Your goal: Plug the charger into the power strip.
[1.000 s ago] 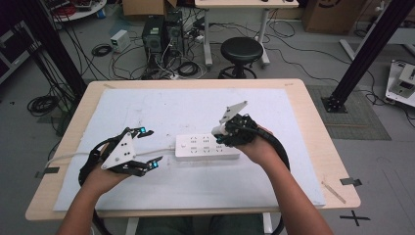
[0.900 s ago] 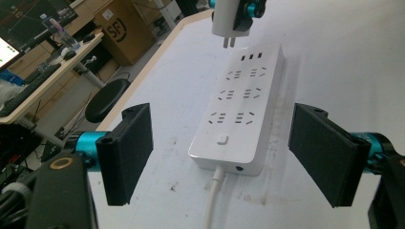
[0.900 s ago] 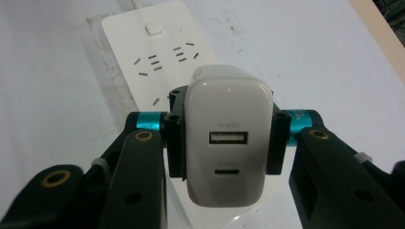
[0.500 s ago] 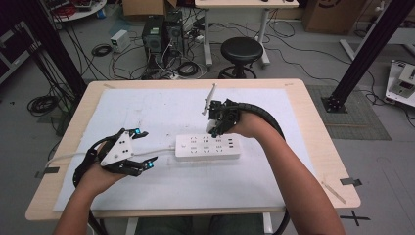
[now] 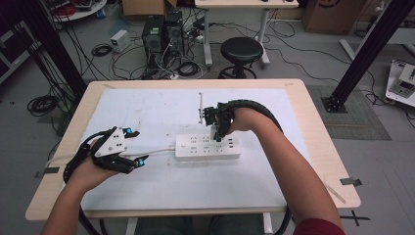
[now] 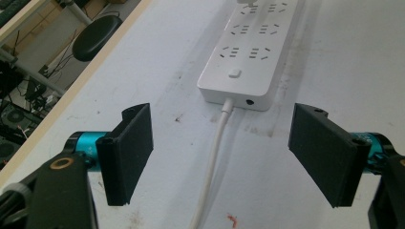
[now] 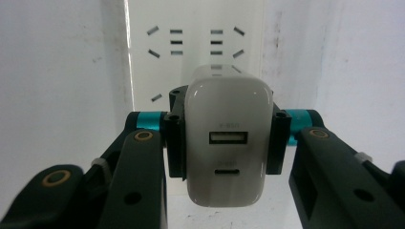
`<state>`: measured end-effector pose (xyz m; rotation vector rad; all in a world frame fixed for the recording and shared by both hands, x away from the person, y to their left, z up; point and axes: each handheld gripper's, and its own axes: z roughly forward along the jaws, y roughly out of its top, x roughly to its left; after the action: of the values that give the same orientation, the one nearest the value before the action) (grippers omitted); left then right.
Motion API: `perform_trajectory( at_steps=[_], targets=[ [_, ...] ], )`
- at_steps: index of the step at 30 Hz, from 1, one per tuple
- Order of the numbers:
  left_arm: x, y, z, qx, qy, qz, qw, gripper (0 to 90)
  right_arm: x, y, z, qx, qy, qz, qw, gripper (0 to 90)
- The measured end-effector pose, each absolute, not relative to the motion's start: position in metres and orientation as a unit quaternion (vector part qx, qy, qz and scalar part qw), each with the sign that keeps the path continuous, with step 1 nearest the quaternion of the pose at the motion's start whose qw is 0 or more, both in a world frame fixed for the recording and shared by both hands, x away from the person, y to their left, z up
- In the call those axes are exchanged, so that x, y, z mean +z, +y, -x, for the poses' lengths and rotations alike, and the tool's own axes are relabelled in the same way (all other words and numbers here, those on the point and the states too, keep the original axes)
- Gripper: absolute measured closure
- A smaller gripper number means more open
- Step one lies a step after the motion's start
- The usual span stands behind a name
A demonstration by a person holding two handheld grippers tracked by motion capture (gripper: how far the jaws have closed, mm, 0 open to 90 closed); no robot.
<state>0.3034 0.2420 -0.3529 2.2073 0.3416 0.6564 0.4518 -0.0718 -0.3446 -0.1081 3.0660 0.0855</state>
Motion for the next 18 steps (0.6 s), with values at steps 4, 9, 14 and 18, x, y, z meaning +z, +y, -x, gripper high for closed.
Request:
perform_trajectory(
  at_steps=[4,9,14,18],
  targets=[
    [-0.354,0.241,-0.304,0.259,0.133,-0.869,0.399,23.4,-0.348,-0.073,-0.455,0.020,0.999,0.032,0.034,63.0],
    [-0.356,0.241,-0.306,0.258,0.135,-0.870,0.397,23.4,-0.352,-0.072,-0.457,0.017,0.999,0.033,0.032,63.0],
    [-0.356,0.241,-0.306,0.259,0.136,-0.869,0.400,23.4,-0.357,-0.071,-0.457,0.005,0.999,0.033,0.023,63.0],
    [-0.357,0.241,-0.307,0.260,0.138,-0.869,0.398,23.4,-0.358,-0.069,-0.458,0.005,0.999,0.031,0.022,63.1]
  ],
)
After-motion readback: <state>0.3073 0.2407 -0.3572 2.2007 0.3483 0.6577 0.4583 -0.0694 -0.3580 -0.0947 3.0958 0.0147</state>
